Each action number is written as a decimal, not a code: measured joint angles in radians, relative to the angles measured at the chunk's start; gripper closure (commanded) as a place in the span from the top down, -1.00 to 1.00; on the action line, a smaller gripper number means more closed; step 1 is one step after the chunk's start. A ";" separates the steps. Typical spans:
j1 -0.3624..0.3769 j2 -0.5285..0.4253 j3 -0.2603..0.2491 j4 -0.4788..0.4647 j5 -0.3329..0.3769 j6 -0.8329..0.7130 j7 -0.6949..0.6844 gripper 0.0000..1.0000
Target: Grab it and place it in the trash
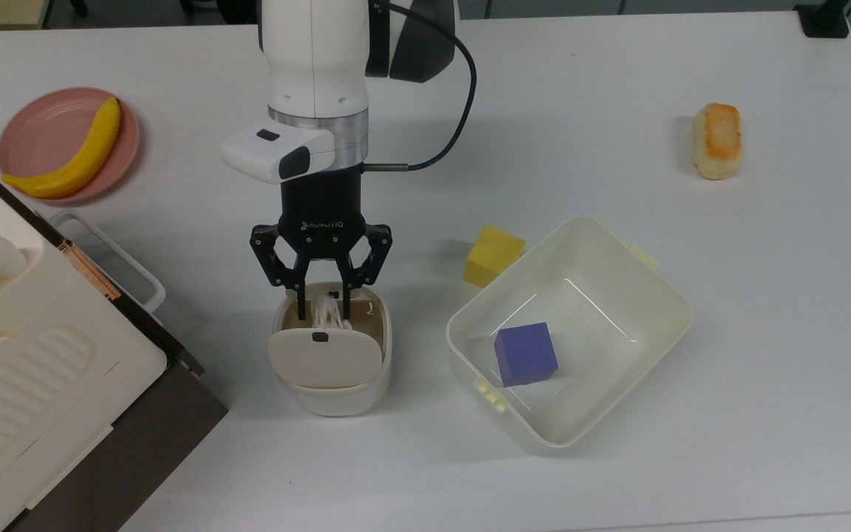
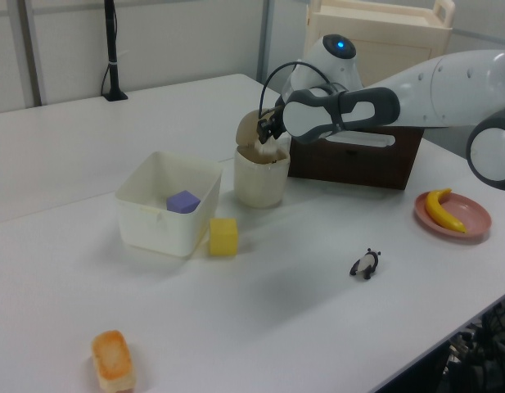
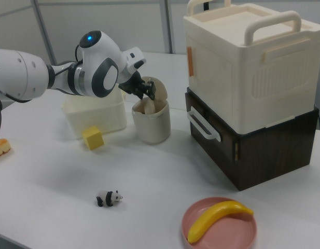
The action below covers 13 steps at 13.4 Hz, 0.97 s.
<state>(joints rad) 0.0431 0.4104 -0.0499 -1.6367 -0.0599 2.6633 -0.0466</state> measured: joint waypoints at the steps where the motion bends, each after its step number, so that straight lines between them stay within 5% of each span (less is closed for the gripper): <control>1: 0.000 0.000 0.000 0.001 0.000 0.000 0.022 0.90; 5: 0.001 -0.015 0.000 0.001 0.000 -0.037 0.059 1.00; 13: 0.003 -0.305 0.001 -0.007 -0.054 -0.860 0.058 1.00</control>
<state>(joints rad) 0.0456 0.1057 -0.0492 -1.6441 -0.1135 1.8030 0.0118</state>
